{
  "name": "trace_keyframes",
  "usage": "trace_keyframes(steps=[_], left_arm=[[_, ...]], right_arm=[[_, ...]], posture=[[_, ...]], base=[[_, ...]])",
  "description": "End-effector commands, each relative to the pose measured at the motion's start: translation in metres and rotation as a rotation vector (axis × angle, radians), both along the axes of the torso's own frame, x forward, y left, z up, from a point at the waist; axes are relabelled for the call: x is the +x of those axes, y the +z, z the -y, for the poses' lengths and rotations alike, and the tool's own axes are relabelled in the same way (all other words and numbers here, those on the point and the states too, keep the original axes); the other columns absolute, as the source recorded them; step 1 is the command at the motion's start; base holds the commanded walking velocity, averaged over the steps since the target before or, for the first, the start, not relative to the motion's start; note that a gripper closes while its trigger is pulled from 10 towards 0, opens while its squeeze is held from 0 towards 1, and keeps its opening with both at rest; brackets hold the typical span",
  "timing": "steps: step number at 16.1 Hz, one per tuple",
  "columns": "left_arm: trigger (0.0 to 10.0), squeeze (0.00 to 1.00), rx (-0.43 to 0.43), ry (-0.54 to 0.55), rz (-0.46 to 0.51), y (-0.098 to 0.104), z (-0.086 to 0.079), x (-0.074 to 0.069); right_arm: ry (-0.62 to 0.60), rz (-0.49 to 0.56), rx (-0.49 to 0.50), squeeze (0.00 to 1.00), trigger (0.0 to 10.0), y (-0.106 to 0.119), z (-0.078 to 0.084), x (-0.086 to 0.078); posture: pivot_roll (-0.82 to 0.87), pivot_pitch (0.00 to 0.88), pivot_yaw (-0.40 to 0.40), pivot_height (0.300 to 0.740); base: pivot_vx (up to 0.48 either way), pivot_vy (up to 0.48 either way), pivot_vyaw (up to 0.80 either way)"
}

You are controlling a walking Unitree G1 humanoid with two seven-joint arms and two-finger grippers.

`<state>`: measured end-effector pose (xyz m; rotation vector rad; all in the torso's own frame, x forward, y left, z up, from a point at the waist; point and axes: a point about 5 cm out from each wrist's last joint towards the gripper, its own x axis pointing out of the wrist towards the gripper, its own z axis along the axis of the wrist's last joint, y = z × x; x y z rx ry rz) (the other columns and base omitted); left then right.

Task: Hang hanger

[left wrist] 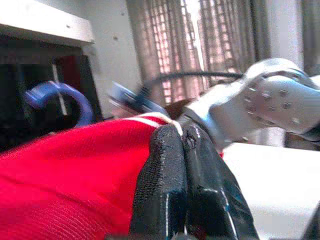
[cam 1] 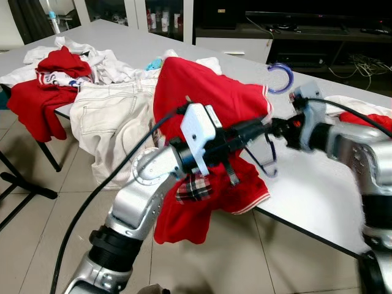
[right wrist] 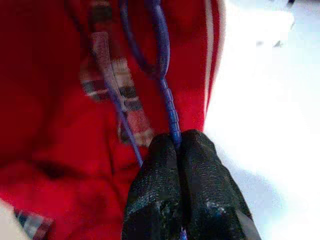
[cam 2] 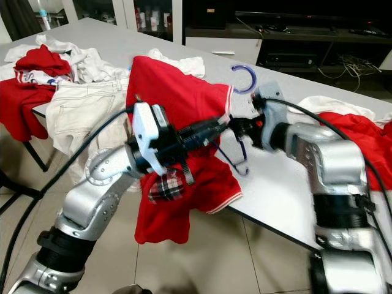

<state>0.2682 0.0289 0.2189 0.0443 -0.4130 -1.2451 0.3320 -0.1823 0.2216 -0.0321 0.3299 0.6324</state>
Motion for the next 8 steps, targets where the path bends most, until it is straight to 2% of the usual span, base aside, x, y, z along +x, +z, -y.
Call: trace_keyframes(steps=[1, 5, 6, 7, 8], left_arm=[[0.0, 0.00, 0.010, -0.091, 0.000, 0.000, 0.012, -0.008], [0.0, 0.00, 0.037, -0.090, 0.006, -0.004, 0.017, -0.005], [0.0, 0.00, 0.072, -0.057, 0.017, -0.008, 0.015, -0.002], [4.5, 0.00, 0.099, -0.007, 0.027, -0.012, 0.014, 0.002], [10.0, 0.00, 0.115, 0.069, 0.025, -0.016, 0.010, 0.010]], right_arm=[[-0.038, 0.096, 0.044, 0.00, 10.0, 0.021, 0.003, 0.006], [0.021, 0.144, 0.077, 0.00, 10.0, 0.022, -0.012, 0.003], [0.034, 0.156, 0.071, 0.00, 10.0, 0.019, -0.014, 0.000], [0.039, 0.161, 0.062, 0.00, 10.0, 0.016, -0.015, -0.002], [0.050, 0.169, 0.047, 0.00, 10.0, 0.010, -0.017, -0.007]], posture=[[-0.06, 0.000, -0.016, 0.740], [-0.06, 0.000, -0.012, 0.740], [-0.06, 0.000, -0.012, 0.740], [-0.06, 0.000, -0.012, 0.740], [-0.06, 0.000, -0.012, 0.740]], base=[[0.000, 0.000, 0.00], [0.000, 0.000, 0.00], [0.000, 0.000, 0.00], [0.000, 0.000, 0.00], [0.000, 0.000, 0.00]])
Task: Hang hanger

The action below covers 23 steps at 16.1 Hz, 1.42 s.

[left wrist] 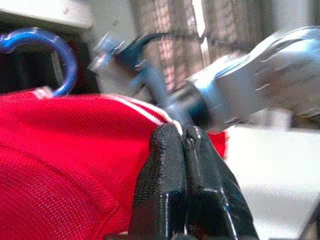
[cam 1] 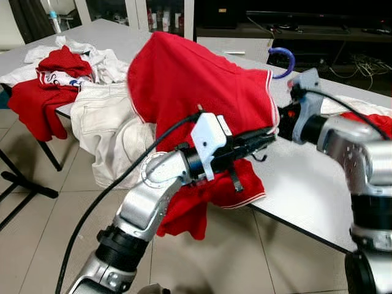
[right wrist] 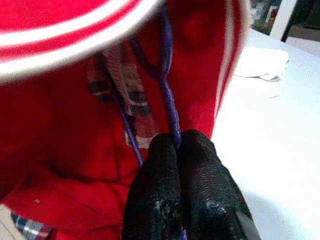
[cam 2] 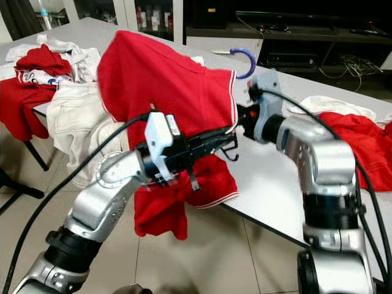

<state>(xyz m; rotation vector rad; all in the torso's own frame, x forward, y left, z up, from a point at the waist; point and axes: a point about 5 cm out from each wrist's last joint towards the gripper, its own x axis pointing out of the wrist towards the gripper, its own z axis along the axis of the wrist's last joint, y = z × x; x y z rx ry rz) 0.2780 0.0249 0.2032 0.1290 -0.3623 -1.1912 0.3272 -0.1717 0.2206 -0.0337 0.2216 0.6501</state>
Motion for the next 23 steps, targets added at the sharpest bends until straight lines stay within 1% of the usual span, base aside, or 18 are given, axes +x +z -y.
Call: trace_keyframes(steps=[1, 4, 6, 8, 10, 11, 15, 16, 17, 19, 20, 21, 22, 23], left_arm=[[10.0, 0.00, 0.037, 0.018, 0.018, -0.002, 0.005, 0.003], [10.0, 0.00, 0.051, 0.161, 0.038, -0.005, -0.007, 0.017], [10.0, 0.00, 0.052, 0.237, 0.057, -0.006, -0.015, 0.023], [10.0, 0.00, 0.052, 0.237, 0.057, -0.006, -0.015, 0.023], [10.0, 0.00, 0.035, 0.344, 0.076, -0.006, -0.024, 0.034], [10.0, 0.00, 0.027, 0.368, 0.077, -0.005, -0.026, 0.037], [10.0, 0.00, 0.031, 0.381, 0.072, -0.007, -0.028, 0.038], [10.0, 0.90, 0.022, 0.381, 0.060, -0.009, -0.029, 0.038], [10.0, 1.00, 0.010, 0.375, 0.046, -0.010, -0.029, 0.038], [10.0, 1.00, 0.025, 0.382, 0.061, -0.011, -0.030, 0.038], [10.0, 0.80, 0.037, 0.392, 0.068, -0.011, -0.030, 0.039], [10.0, 0.00, 0.030, 0.414, 0.114, -0.007, -0.032, 0.039], [10.0, 0.00, 0.023, 0.420, 0.128, -0.005, -0.032, 0.039], [10.0, 0.00, -0.003, 0.433, 0.157, 0.001, -0.034, 0.039]], right_arm=[[0.036, 0.071, 0.008, 0.00, 10.0, 0.009, -0.007, -0.004], [0.041, 0.105, 0.005, 0.00, 10.0, -0.002, -0.012, -0.015], [-0.001, 0.158, 0.073, 0.00, 10.0, -0.001, -0.014, -0.018], [-0.001, 0.158, 0.073, 0.00, 10.0, -0.001, -0.014, -0.018], [-0.066, 0.260, 0.136, 0.00, 10.0, 0.000, -0.019, -0.022], [-0.079, 0.288, 0.149, 0.00, 10.0, 0.000, -0.019, -0.022], [-0.102, 0.322, 0.143, 0.00, 10.0, -0.007, -0.018, -0.023], [-0.118, 0.329, 0.143, 0.00, 10.0, -0.012, -0.018, -0.024], [-0.127, 0.333, 0.146, 0.00, 10.0, -0.018, -0.019, -0.025], [-0.126, 0.353, 0.161, 0.00, 10.0, -0.021, -0.023, -0.028], [-0.129, 0.366, 0.166, 0.00, 10.0, -0.022, -0.024, -0.029], [-0.139, 0.389, 0.162, 0.00, 10.0, -0.025, -0.024, -0.030], [-0.141, 0.395, 0.160, 0.00, 10.0, -0.025, -0.024, -0.030], [-0.142, 0.408, 0.137, 0.00, 10.0, -0.028, -0.024, -0.031]], posture=[[-0.06, 0.000, -0.012, 0.740], [-0.06, 0.000, -0.013, 0.740], [-0.07, 0.000, -0.013, 0.740], [-0.07, 0.000, -0.013, 0.740], [-0.07, 0.000, -0.015, 0.740], [-0.06, 0.000, -0.016, 0.740], [-0.06, 0.000, -0.019, 0.740], [-0.06, 0.000, -0.018, 0.740], [-0.06, 0.000, -0.018, 0.740], [-0.06, 0.000, -0.016, 0.740], [-0.06, 0.000, -0.016, 0.740], [-0.06, 0.000, -0.016, 0.740], [-0.06, 0.000, -0.016, 0.740], [-0.06, 0.000, -0.015, 0.740]], base=[[0.000, 0.000, 0.00], [0.000, 0.000, 0.00], [0.000, 0.000, 0.00], [0.000, 0.000, 0.00], [0.000, 0.000, 0.00], [0.000, 0.000, 0.00], [0.000, 0.000, 0.00], [0.000, 0.000, 0.00], [0.000, 0.000, 0.00], [0.000, 0.000, 0.00], [0.000, 0.000, 0.00], [0.000, 0.000, 0.00], [0.000, 0.000, 0.00], [0.000, 0.000, 0.00]])
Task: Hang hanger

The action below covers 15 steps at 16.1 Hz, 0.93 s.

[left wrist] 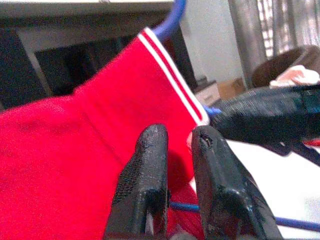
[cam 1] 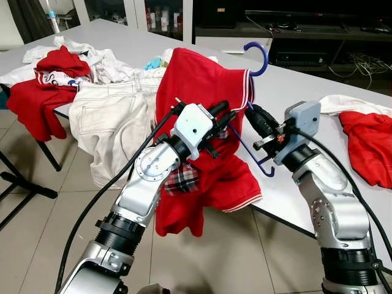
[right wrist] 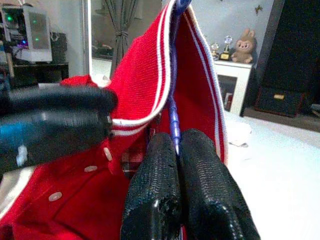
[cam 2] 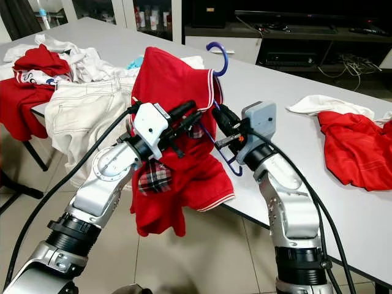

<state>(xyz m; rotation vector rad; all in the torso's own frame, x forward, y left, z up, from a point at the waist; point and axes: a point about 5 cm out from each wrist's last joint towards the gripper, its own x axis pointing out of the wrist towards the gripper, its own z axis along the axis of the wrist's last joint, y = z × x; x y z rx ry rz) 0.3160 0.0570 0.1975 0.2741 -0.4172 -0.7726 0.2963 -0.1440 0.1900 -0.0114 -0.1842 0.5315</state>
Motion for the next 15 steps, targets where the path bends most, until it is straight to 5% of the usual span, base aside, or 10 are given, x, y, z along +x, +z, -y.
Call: trace_keyframes(steps=[1, 3, 5, 8, 9, 10, 11, 12, 15], left_arm=[[10.0, 0.00, -0.012, 0.021, 0.051, 0.010, -0.003, 0.002], [10.0, 0.00, -0.004, -0.010, 0.085, 0.021, -0.012, 0.002], [10.0, 1.00, 0.013, -0.072, 0.073, 0.020, -0.016, -0.001], [10.0, 1.00, 0.069, -0.076, 0.097, 0.021, -0.024, -0.001], [10.0, 0.12, 0.079, -0.079, 0.101, 0.023, -0.029, 0.000], [10.0, 0.00, 0.097, -0.125, 0.098, 0.029, -0.037, -0.003], [10.0, 0.00, 0.099, -0.138, 0.095, 0.031, -0.039, -0.003], [10.0, 1.00, 0.123, -0.162, 0.095, 0.032, -0.043, -0.005], [10.0, 1.00, 0.239, -0.187, 0.118, 0.030, -0.051, -0.008]], right_arm=[[-0.030, 0.033, -0.011, 0.00, 10.0, 0.001, 0.004, 0.000], [-0.042, 0.053, -0.048, 0.00, 10.0, -0.003, 0.010, -0.001], [-0.049, 0.063, -0.068, 0.00, 10.0, -0.004, 0.012, -0.001], [-0.031, 0.084, -0.135, 0.00, 10.0, -0.008, 0.011, -0.003], [-0.023, 0.092, -0.161, 0.00, 10.0, -0.010, 0.012, -0.005], [-0.013, 0.099, -0.212, 0.00, 10.0, -0.014, 0.016, -0.008], [-0.012, 0.099, -0.222, 0.00, 10.0, -0.015, 0.016, -0.009], [-0.002, 0.110, -0.259, 0.00, 10.0, -0.017, 0.017, -0.011], [0.016, 0.139, -0.321, 0.00, 10.0, -0.019, 0.017, -0.013]], posture=[[-0.06, 0.000, -0.015, 0.740], [-0.06, 0.000, -0.015, 0.740], [-0.05, 0.000, -0.015, 0.740], [-0.06, 0.000, -0.010, 0.740], [-0.06, 0.000, -0.009, 0.740], [-0.06, 0.000, -0.011, 0.740], [-0.06, 0.000, -0.011, 0.740], [-0.06, 0.000, -0.011, 0.740], [-0.05, 0.000, -0.013, 0.740]], base=[[0.000, 0.000, 0.00], [0.000, 0.000, 0.00], [0.000, 0.000, 0.00], [0.000, 0.000, 0.00], [0.000, 0.000, 0.00], [0.000, 0.000, 0.00], [0.000, 0.000, 0.00], [0.000, 0.000, 0.00], [0.000, 0.000, 0.00]])
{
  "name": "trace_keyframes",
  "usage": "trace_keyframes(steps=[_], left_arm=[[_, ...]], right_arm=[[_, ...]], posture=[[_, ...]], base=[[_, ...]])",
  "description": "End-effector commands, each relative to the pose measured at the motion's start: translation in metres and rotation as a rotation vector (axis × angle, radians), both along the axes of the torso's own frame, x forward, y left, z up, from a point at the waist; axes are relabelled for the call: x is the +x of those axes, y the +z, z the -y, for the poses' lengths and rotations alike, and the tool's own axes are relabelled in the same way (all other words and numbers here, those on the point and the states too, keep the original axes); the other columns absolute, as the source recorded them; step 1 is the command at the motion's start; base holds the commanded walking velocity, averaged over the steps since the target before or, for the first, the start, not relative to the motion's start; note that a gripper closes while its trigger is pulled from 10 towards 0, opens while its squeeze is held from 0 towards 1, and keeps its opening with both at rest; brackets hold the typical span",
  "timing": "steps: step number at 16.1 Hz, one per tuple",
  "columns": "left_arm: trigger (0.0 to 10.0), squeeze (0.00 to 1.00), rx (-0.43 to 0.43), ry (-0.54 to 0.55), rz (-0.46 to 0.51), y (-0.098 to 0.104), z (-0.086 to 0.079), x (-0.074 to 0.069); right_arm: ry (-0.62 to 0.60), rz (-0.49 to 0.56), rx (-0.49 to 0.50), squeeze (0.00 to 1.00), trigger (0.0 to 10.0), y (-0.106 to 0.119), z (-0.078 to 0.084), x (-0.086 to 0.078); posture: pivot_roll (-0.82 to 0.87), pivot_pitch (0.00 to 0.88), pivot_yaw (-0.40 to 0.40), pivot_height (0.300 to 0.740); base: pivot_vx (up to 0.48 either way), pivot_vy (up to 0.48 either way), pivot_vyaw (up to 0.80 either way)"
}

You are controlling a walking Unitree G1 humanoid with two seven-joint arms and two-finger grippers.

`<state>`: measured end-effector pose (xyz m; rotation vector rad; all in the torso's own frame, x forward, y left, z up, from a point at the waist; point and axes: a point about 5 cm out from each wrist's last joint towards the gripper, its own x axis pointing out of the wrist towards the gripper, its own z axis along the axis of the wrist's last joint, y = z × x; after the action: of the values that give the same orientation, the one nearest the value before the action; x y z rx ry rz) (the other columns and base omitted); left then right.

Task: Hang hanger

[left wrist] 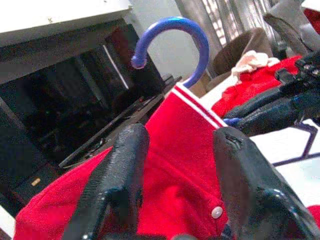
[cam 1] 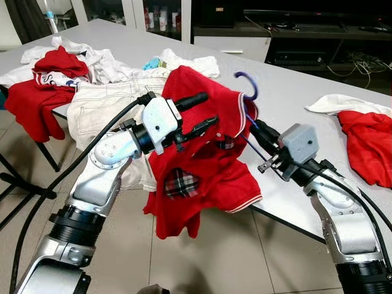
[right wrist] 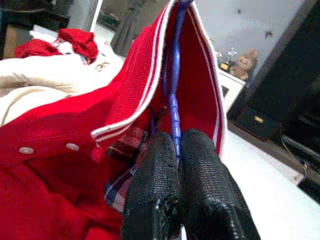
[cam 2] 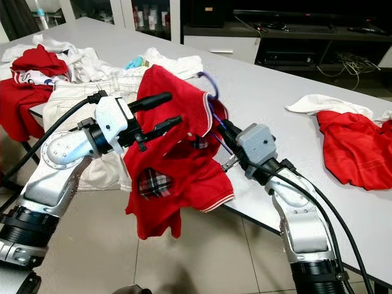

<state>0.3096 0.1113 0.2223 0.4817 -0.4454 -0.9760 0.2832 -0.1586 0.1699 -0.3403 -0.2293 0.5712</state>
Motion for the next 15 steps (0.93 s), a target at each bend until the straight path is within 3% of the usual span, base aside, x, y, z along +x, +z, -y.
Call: trace_keyframes(steps=[1, 2, 3, 11, 12, 13, 15], left_arm=[[10.0, 1.00, 0.031, -0.018, 0.031, 0.006, 0.001, 0.000], [10.0, 0.76, 0.069, -0.008, 0.028, 0.005, -0.004, 0.002], [10.0, 0.00, 0.086, -0.003, 0.026, 0.005, -0.007, 0.003], [10.0, 0.00, 0.256, 0.019, -0.033, 0.007, -0.043, 0.011], [10.0, 0.07, 0.262, 0.014, -0.045, 0.006, -0.044, 0.011], [10.0, 0.21, 0.268, 0.007, -0.055, 0.005, -0.045, 0.010], [10.0, 0.18, 0.283, -0.002, -0.058, 0.003, -0.045, 0.008]], right_arm=[[0.007, 0.015, -0.028, 0.00, 10.0, 0.000, 0.001, -0.001], [0.030, 0.033, -0.056, 0.00, 10.0, 0.000, -0.002, -0.003], [0.040, 0.041, -0.067, 0.00, 10.0, -0.001, -0.003, -0.004], [0.100, 0.206, -0.277, 0.00, 10.0, 0.003, -0.002, -0.016], [0.109, 0.217, -0.294, 0.00, 10.0, 0.003, -0.002, -0.017], [0.120, 0.227, -0.309, 0.00, 10.0, 0.004, -0.003, -0.018], [0.158, 0.255, -0.357, 0.00, 10.0, 0.002, -0.006, -0.024]], posture=[[-0.05, 0.000, -0.013, 0.740], [-0.05, 0.000, -0.013, 0.740], [-0.05, 0.000, -0.013, 0.740], [-0.05, 0.000, -0.012, 0.740], [-0.05, 0.000, -0.012, 0.740], [-0.05, 0.000, -0.015, 0.740], [-0.05, 0.000, -0.015, 0.740]], base=[[0.000, 0.000, 0.00], [0.000, 0.000, 0.00], [0.000, 0.000, 0.00], [0.000, 0.000, 0.00], [0.000, 0.000, 0.00], [0.000, 0.000, 0.00], [0.000, 0.000, 0.00]])
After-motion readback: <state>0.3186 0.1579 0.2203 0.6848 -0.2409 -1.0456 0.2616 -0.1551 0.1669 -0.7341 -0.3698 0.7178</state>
